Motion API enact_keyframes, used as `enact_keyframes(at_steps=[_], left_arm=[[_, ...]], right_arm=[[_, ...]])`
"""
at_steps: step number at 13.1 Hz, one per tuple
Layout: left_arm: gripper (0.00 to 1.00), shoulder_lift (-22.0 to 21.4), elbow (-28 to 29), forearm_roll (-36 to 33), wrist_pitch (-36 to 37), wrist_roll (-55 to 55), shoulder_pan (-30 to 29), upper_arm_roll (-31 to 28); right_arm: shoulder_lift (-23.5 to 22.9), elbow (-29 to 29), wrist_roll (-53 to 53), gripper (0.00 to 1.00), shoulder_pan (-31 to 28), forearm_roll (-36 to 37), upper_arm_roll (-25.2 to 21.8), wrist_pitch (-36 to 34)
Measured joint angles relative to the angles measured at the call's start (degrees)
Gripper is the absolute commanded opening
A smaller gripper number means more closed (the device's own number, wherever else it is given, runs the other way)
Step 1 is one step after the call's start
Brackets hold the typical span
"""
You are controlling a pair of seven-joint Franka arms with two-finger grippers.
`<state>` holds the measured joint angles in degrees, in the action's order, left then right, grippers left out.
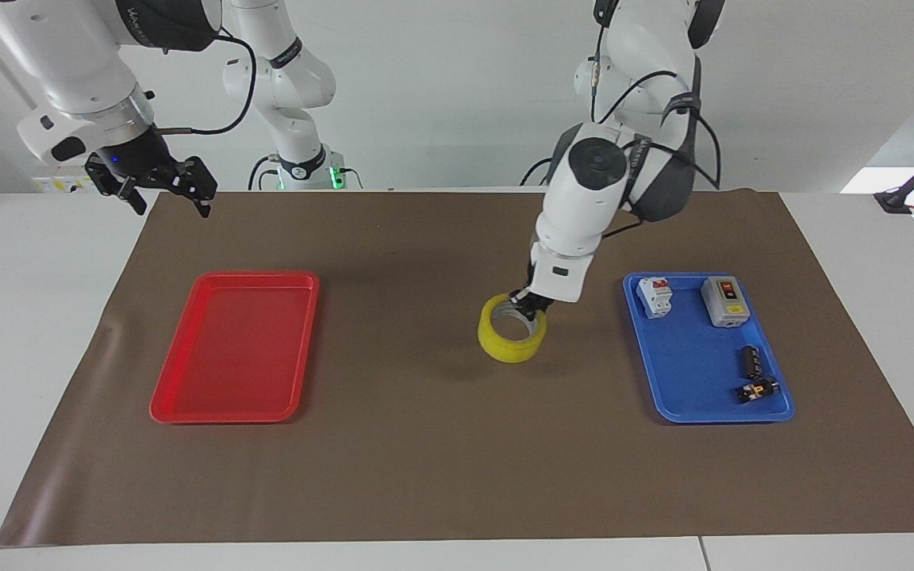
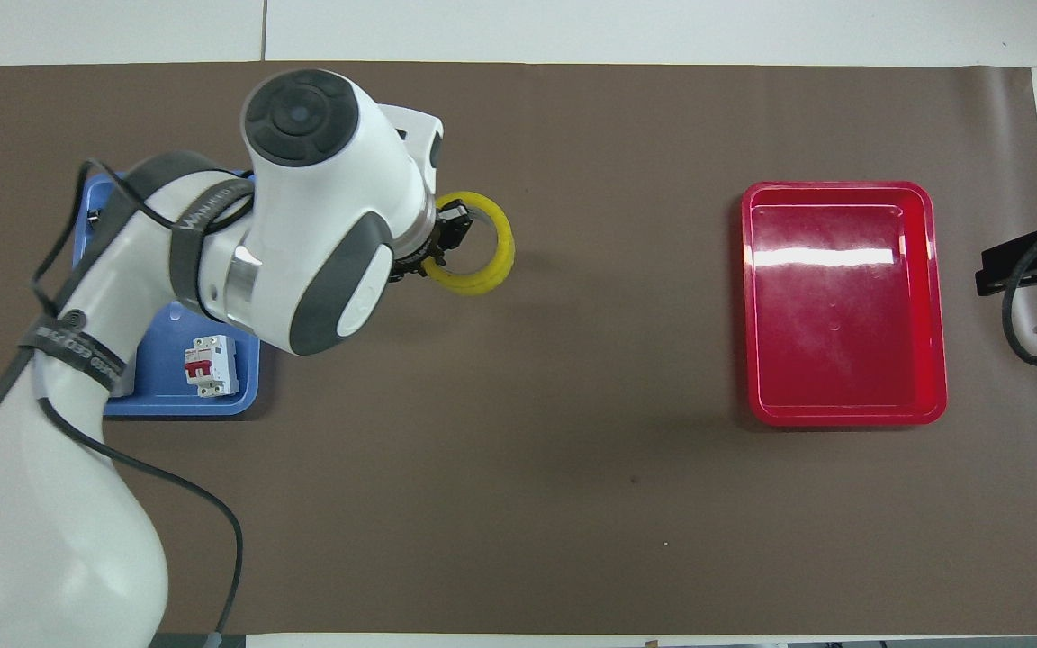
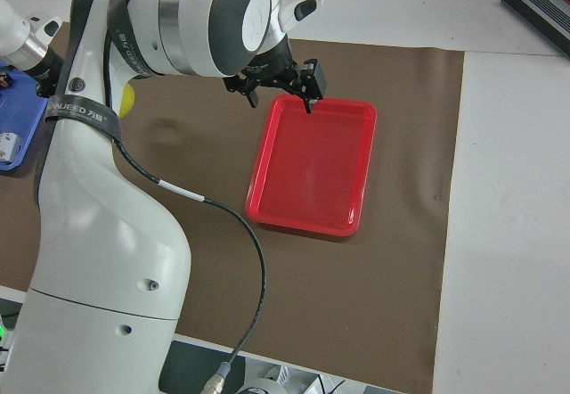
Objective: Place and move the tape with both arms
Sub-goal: 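Lift the yellow tape with the left gripper toward the table center, then take the tape with the right gripper while the left gripper withdraws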
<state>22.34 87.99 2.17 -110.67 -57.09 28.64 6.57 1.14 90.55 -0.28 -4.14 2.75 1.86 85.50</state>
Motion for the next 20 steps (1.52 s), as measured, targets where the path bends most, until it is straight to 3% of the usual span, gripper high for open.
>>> enact_keyframes(at_steps=[3,6,7,8,10,13,15,18,20], left_arm=[[0.0,6.3,0.1,0.0,-4.6,-5.3,6.5,-0.1],[0.0,8.7,0.0,0.0,-8.2,-6.4,6.8,-0.6],[0.17,8.7,0.0,0.0,-8.2,-6.4,6.7,-0.9],[0.51,8.7,0.1,-0.1,-8.1,-6.4,6.6,-1.0],[1.0,8.6,0.0,-0.4,-7.1,-6.4,6.6,-1.0],[1.0,7.5,-1.9,-1.9,-2.3,-6.4,6.2,-1.5],[1.0,3.5,-2.2,-2.6,1.2,-5.2,2.4,-2.2],[1.0,-5.5,-2.1,-2.8,12.1,10.8,-9.1,-2.6],[1.0,-10.4,-1.9,-2.8,17.8,26.7,-17.6,-2.8]], right_arm=[[0.0,0.0,0.0,1.0,0.0,0.0,0.0,0.0],[0.0,0.0,0.0,1.0,0.0,0.0,0.0,0.0],[0.0,0.1,0.0,1.0,0.0,0.0,0.0,0.0],[0.0,0.2,0.0,1.0,0.0,0.0,0.0,0.0],[0.0,0.3,0.0,1.0,0.0,0.0,0.0,0.0],[0.0,0.4,0.0,1.0,0.0,-0.5,0.0,-0.1],[0.0,0.5,0.0,1.0,0.0,-0.8,0.0,-0.1],[0.0,0.6,2.3,1.0,0.4,-1.1,0.1,0.5],[-0.1,1.1,3.2,1.0,4.1,-1.5,0.2,2.2]])
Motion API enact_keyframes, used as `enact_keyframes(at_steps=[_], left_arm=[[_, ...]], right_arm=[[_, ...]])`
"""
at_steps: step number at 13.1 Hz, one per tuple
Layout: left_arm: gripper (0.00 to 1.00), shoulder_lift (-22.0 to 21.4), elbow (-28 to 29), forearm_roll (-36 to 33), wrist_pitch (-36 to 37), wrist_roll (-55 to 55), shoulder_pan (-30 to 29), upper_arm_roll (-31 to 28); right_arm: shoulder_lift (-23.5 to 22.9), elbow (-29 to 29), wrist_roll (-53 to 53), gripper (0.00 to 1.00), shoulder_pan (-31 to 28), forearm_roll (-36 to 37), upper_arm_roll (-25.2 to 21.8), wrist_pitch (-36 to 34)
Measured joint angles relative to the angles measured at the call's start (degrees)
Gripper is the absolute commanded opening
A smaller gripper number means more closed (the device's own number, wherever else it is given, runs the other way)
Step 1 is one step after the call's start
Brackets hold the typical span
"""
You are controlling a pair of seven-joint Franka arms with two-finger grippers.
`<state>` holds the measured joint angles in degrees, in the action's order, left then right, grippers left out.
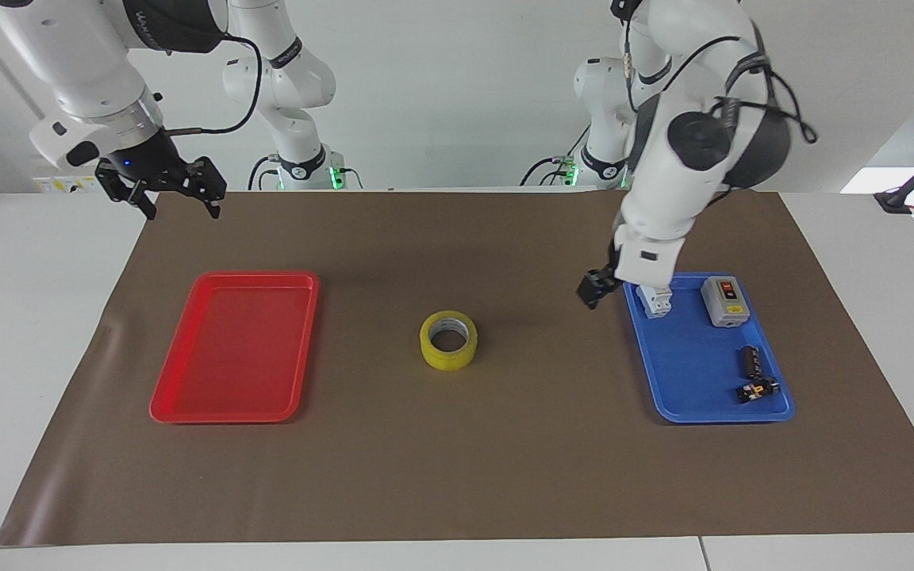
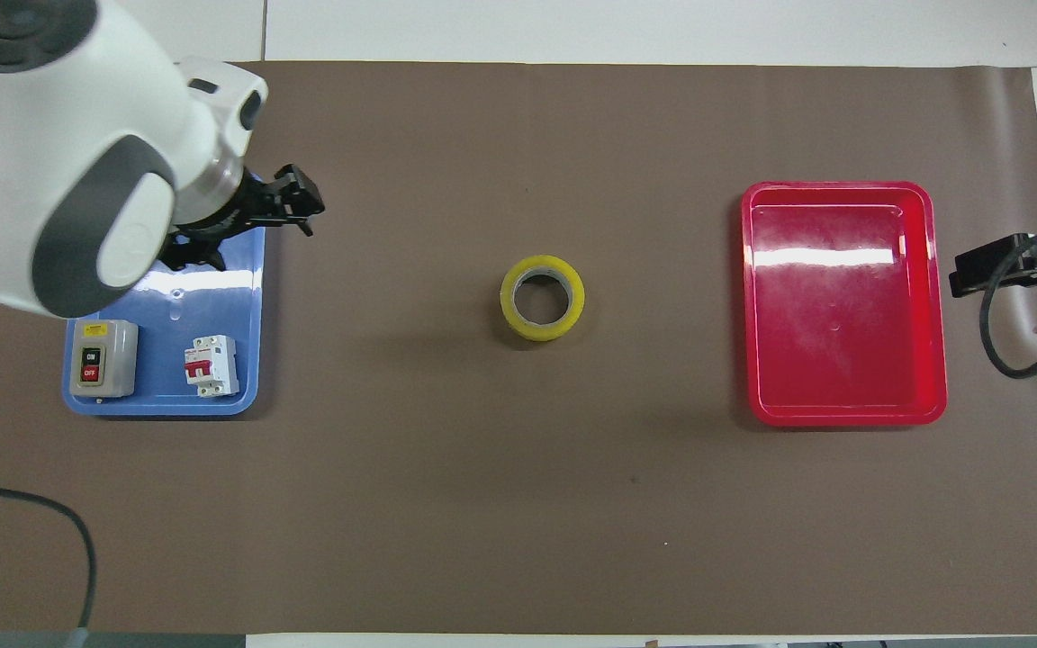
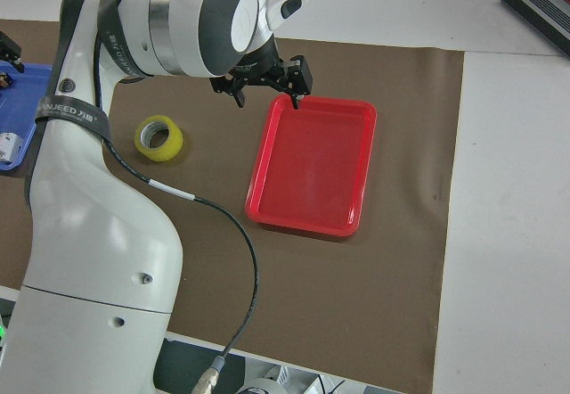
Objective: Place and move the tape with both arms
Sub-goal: 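Take the tape with the right gripper while the left gripper withdraws, then carry the yellow tape with the right gripper into the red tray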
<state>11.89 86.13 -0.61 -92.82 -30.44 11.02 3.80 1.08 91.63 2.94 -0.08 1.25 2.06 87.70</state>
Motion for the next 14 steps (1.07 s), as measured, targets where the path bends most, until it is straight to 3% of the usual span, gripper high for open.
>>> enact_keyframes(at_steps=[3,5,8,11,14], left_arm=[[1.0,-5.6,0.3,0.0,7.7,17.5,-7.9,-0.1],[1.0,-8.7,1.1,0.0,11.6,23.3,-9.7,-0.1],[1.0,-11.0,4.2,0.0,11.7,25.4,-11.3,0.0],[1.0,-11.6,5.9,0.0,11.6,25.6,-12.3,0.1],[1.0,-12.3,6.8,1.2,6.6,25.6,-12.3,0.4]], right_arm=[[-1.4,6.3,-1.2,1.0,9.3,0.0,0.4,11.6],[-5.5,10.2,-4.4,1.0,13.4,0.1,0.5,21.2],[-11.6,15.0,-11.8,1.0,19.4,0.1,0.5,34.4],[-17.5,16.4,-19.1,1.0,25.2,0.5,0.5,41.8],[-23.9,16.4,-24.5,1.0,28.0,3.6,0.4,50.0]])
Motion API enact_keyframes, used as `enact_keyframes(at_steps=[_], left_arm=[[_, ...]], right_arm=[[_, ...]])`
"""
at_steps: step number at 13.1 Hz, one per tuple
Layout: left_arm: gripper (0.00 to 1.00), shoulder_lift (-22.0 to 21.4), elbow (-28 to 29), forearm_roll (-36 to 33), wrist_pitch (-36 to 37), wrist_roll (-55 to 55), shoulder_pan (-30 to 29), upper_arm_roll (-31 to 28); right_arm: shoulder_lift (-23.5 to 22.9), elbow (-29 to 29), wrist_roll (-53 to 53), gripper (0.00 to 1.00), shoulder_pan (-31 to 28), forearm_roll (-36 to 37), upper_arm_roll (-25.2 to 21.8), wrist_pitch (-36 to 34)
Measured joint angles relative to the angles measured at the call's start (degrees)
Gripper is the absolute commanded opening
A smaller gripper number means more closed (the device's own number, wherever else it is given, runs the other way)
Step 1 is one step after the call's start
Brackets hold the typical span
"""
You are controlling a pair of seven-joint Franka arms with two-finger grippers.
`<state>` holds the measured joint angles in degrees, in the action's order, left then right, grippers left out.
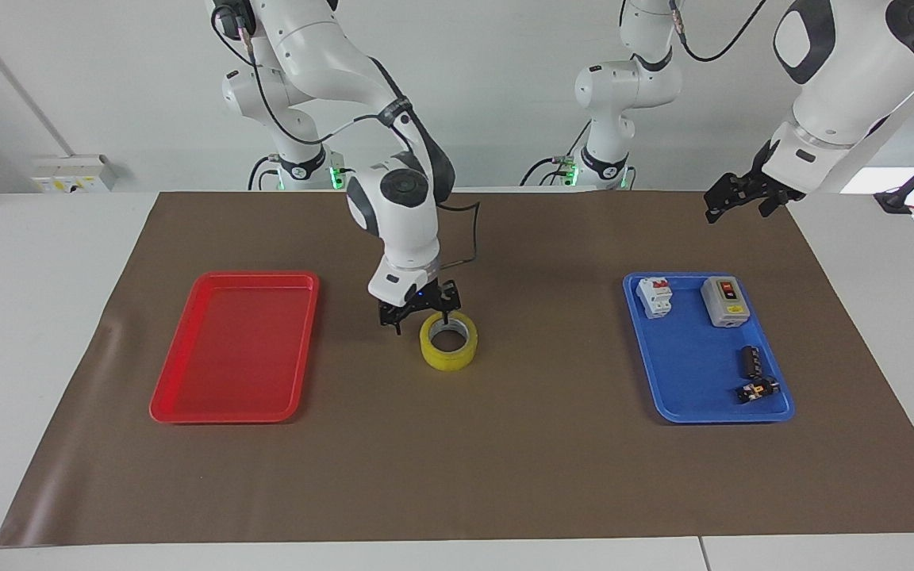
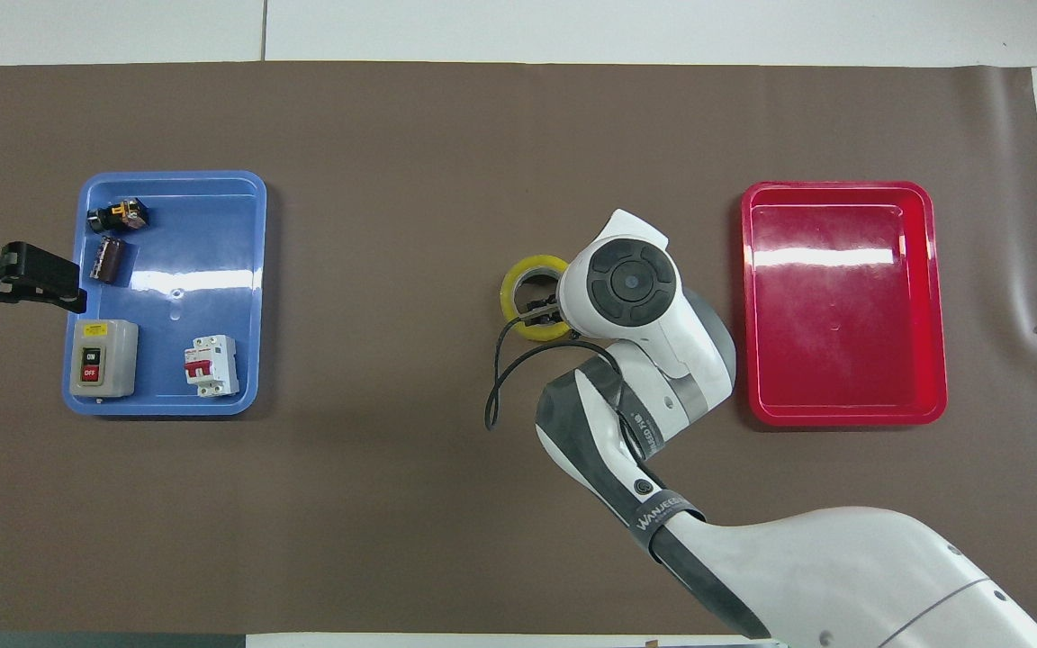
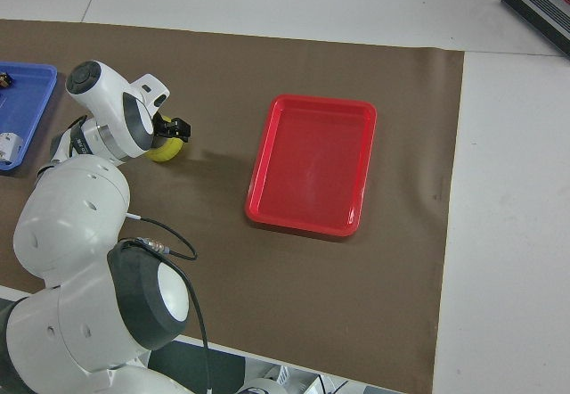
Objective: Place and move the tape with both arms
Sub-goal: 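Carry the yellow tape with the right gripper into the red tray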
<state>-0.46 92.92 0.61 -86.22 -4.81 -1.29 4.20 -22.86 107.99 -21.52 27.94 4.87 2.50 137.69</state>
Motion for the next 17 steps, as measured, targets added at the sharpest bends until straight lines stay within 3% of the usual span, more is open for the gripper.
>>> enact_keyframes(at_steps=[2,3,5,12,14,17], left_arm=[[1.0,-0.2,0.4,1.4,-0.2,0.0,0.0,0.0],[1.0,-0.2,0.5,1.6,-0.3,0.0,0.0,0.0],[1.0,-0.2,0.5,1.7,-0.4,0.0,0.1,0.0],[1.0,-0.4,0.4,1.7,-0.5,0.0,1.2,0.5],[1.0,-0.5,0.4,1.7,-0.5,0.0,1.7,0.5],[1.0,-0.5,0.4,1.4,-0.6,0.0,1.8,0.5]], right_arm=[[-2.3,-0.1,0.0,0.99,-0.1,0.1,-0.3,3.3],[-2.8,-0.1,0.0,0.71,-0.4,0.2,-0.4,4.2],[-2.9,-0.1,0.0,0.0,-0.9,0.2,-0.5,4.4],[-2.8,-1.0,0.0,0.0,-1.3,0.3,-0.6,3.0],[-2.8,-4.7,0.0,0.0,-1.4,0.4,-0.8,-4.2],[-1.4,-13.7,2.5,0.0,-4.3,0.9,-1.0,-20.3]])
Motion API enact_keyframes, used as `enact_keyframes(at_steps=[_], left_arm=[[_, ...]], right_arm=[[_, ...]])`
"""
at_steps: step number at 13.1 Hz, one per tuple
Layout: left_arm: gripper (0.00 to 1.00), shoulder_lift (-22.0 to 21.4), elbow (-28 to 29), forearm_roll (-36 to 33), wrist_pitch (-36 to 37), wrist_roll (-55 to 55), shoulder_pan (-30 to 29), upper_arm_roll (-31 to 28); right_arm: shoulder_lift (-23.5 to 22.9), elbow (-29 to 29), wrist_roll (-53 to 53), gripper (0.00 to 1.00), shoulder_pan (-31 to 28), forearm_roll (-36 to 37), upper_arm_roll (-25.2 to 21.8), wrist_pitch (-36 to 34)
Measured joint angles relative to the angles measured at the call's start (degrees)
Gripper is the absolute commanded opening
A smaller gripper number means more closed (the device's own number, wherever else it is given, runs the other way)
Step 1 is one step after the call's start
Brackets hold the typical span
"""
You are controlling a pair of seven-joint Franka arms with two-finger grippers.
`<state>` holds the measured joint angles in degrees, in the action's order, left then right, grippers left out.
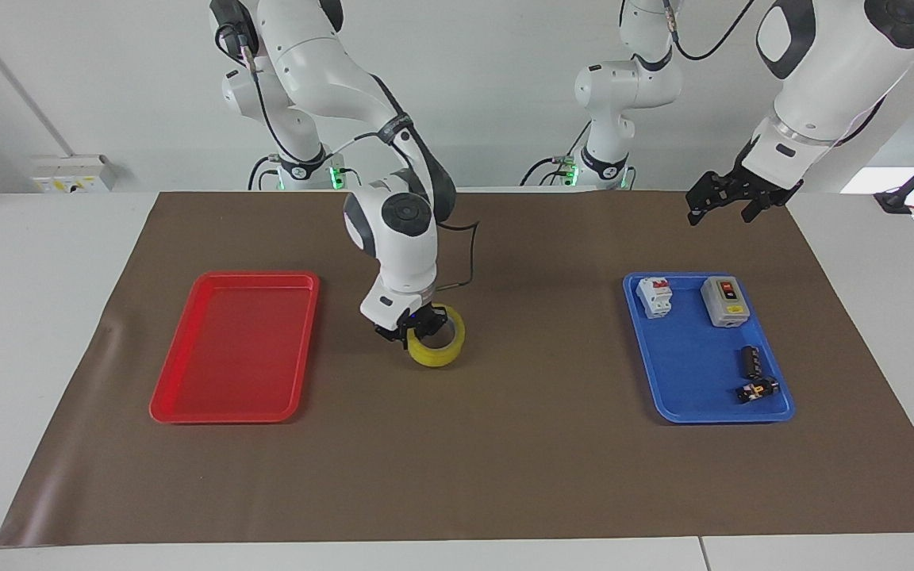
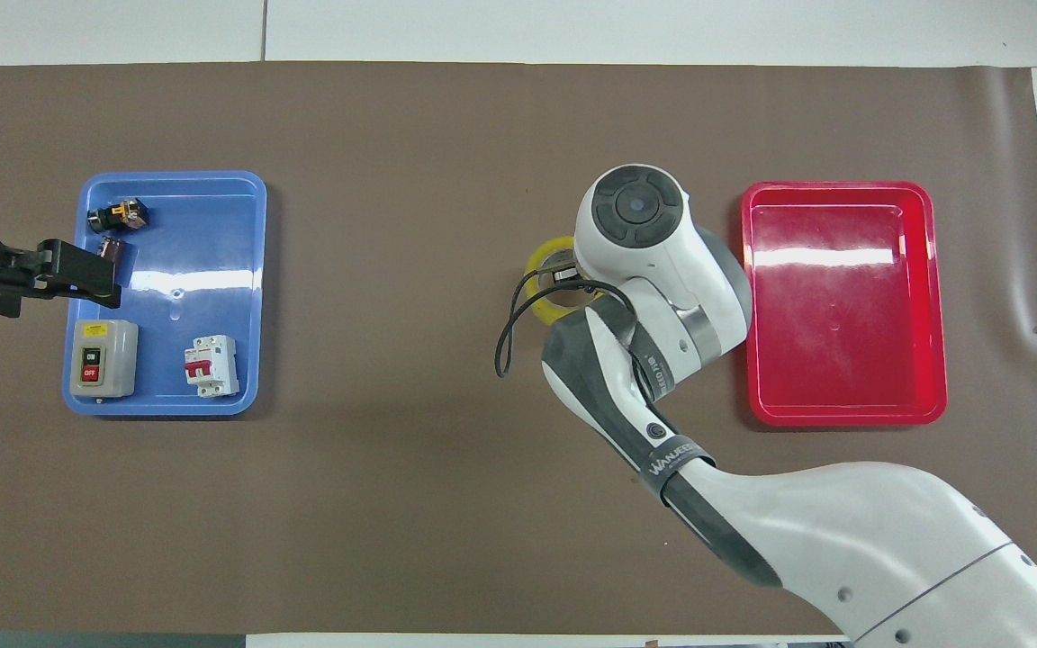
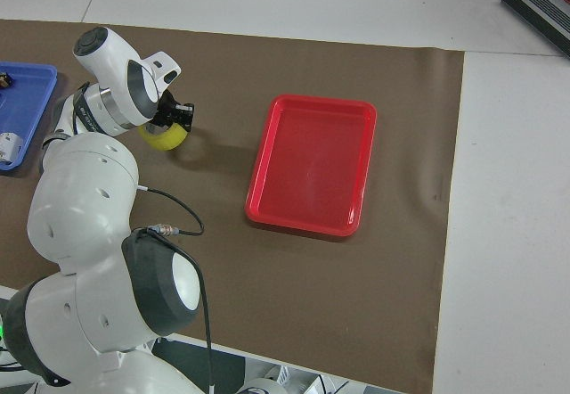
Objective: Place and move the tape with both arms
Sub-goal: 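Carry the yellow tape with the right gripper into the red tray, then lower the tape into the red tray and open the right gripper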
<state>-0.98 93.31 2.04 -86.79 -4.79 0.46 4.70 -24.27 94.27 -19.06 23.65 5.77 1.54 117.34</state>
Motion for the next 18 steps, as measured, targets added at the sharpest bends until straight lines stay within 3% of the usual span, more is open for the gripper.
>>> enact_keyframes(at_steps=[2,5,7,10,13,18], left_arm=[[1.0,-0.1,0.0,-0.1,-0.1,0.0,0.0,0.0],[1.0,-0.3,0.0,-0.2,-0.2,0.0,-0.2,-0.3],[1.0,-0.3,0.0,-0.2,-0.2,0.0,-0.2,-0.4],[1.0,-0.3,0.0,-0.2,-0.2,0.0,-0.2,-0.4],[1.0,-0.3,0.0,-0.2,-0.2,0.0,-0.2,-0.4],[1.0,-0.3,0.0,-0.2,-0.2,0.0,-0.2,-0.4]], right_arm=[[3.7,0.0,10.3,0.0,-5.8,0.1,-0.1,-5.4],[7.9,4.6,28.1,0.0,-16.9,0.2,-0.3,-6.8],[8.6,9.5,36.6,0.0,-22.7,0.1,-0.4,-2.7],[9.6,19.8,45.4,0.0,-29.6,0.1,-0.4,10.3],[11.2,25.8,47.3,0.0,-31.6,0.1,-0.4,15.4],[12.8,29.6,47.5,0.0,-31.7,0.1,-0.3,20.1]])
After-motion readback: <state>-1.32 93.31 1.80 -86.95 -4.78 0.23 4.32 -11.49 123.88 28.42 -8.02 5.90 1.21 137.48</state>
